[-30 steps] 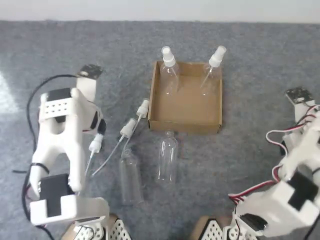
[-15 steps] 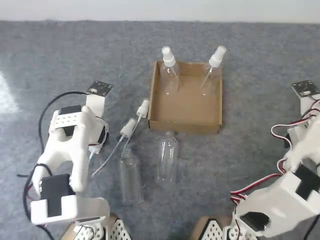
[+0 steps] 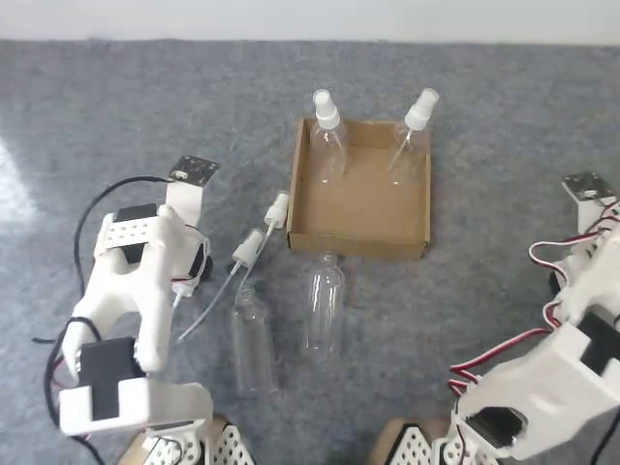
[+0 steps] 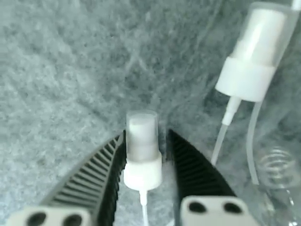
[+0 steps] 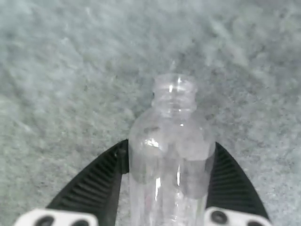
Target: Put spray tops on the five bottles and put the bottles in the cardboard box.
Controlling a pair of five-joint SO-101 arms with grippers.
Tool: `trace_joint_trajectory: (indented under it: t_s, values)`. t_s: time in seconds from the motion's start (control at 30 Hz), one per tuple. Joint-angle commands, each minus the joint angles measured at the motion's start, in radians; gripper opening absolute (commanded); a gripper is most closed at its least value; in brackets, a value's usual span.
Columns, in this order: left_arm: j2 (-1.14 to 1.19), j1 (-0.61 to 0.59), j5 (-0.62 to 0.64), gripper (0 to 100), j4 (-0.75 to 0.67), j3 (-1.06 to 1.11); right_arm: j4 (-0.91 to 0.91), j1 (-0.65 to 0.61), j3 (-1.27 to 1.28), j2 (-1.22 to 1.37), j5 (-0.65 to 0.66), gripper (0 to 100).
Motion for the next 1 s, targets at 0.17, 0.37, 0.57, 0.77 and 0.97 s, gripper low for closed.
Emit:
trace_joint_trajectory:
  t_s: [0.17,0.37,0.57,0.77,0.97]
  values:
    - [0.044,-0.038,-0.025,13,-0.057,-0.051,0.008,0.008,-0.015,-0.016,-0.005,21.0]
    - [0.120,-0.040,-0.025,5,-0.052,-0.110,0.002,0.008,-0.015,-0.016,-0.005,21.0]
    - [-0.031,-0.034,-0.020,1,0.106,-0.228,-0.001,0.007,-0.017,-0.018,-0.005,21.0]
    - [-0.293,-0.021,0.132,1,0.175,-0.317,0.008,0.001,-0.017,-0.084,-0.029,21.4]
    - [-0.489,0.103,0.308,1,0.199,-0.255,0.012,-0.013,-0.014,-0.197,-0.112,33.6]
